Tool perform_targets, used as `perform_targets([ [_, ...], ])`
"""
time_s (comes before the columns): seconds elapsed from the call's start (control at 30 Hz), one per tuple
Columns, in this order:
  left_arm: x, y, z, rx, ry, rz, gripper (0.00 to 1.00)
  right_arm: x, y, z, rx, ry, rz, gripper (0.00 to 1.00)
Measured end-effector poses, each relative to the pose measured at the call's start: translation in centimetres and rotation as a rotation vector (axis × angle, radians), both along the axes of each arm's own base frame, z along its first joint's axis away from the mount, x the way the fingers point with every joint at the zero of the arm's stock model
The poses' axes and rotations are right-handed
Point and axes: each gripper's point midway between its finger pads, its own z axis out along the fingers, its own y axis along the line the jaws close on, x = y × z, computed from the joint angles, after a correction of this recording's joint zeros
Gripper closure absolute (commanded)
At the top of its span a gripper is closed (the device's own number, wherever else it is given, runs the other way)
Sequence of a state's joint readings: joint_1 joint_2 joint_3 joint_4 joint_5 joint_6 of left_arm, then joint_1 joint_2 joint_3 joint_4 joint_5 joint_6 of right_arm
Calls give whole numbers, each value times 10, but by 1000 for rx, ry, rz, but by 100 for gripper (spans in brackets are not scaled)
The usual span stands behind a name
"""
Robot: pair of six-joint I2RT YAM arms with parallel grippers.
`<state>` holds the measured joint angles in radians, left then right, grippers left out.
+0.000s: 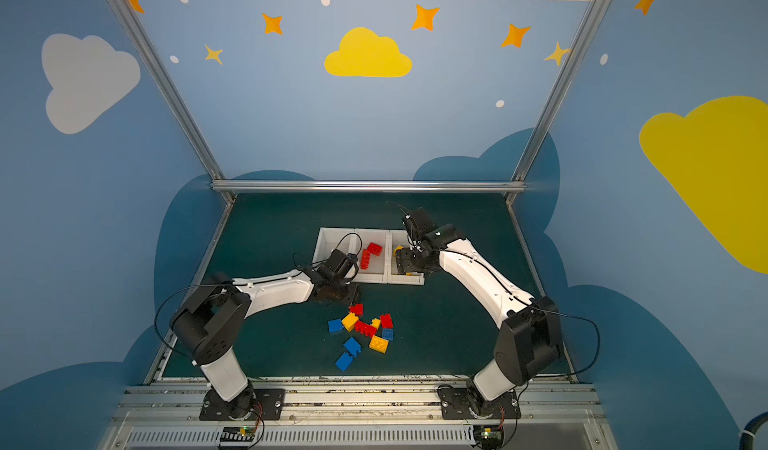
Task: Sort the legos into containers by color
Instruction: 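Grasp a blue brick with the left gripper while the right gripper withdraws, then carry the blue brick with the left gripper and drop it into the blue compartment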
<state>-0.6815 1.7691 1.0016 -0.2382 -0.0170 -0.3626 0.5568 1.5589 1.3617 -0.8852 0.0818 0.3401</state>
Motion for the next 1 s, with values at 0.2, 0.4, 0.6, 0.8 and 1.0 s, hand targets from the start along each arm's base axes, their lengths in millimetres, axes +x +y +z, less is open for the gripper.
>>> perform_targets([
  [0.2, 1, -3, 2, 8, -9, -7, 68, 0, -1, 0, 2, -2, -4, 20],
  [0.4, -2, 0, 4, 16, -5, -6, 68, 0, -1, -1, 2, -3, -5, 21],
  [0.6, -4, 8, 42, 3, -66, -4, 67, 0, -1, 0, 3, -3, -4, 21],
  [0.8, 8, 27, 99, -38, -201, 56, 65, 0, 0, 0, 9, -2, -2, 21],
  [1.0, 46, 78, 117, -20, -267, 175, 65, 0, 2, 0, 19, -1, 1, 21],
])
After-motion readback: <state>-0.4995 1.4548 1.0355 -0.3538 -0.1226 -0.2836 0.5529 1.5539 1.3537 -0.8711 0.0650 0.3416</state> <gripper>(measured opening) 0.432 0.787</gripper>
